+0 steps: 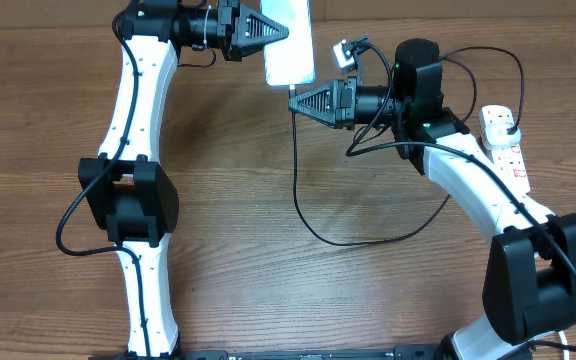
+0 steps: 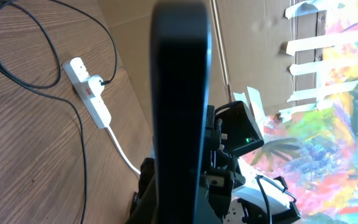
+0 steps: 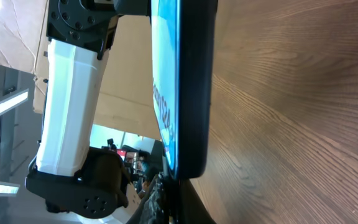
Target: Plug charger to phone and switch on socket
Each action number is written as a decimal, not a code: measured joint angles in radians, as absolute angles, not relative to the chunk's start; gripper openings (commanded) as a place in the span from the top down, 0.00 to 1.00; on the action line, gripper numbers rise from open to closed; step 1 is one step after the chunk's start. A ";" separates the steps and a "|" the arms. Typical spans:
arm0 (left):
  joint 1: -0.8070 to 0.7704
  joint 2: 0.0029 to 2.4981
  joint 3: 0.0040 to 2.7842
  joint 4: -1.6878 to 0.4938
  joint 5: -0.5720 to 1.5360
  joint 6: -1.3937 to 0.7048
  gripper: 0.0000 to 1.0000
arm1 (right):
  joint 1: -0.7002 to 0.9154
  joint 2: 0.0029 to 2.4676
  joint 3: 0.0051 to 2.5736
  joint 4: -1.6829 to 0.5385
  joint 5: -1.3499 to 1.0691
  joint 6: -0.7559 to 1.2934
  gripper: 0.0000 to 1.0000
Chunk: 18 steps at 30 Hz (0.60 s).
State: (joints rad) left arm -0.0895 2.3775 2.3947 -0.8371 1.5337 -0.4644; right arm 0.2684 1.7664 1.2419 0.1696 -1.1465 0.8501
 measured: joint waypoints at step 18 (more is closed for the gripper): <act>-0.090 2.378 2.395 -0.837 1.533 -0.464 0.96 | 0.268 1.766 1.242 0.169 -1.145 0.889 0.96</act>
State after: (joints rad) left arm -0.0902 2.3775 2.3947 -0.8371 1.5333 -0.4644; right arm 0.2684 1.7664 1.2419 0.1692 -1.1454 0.8890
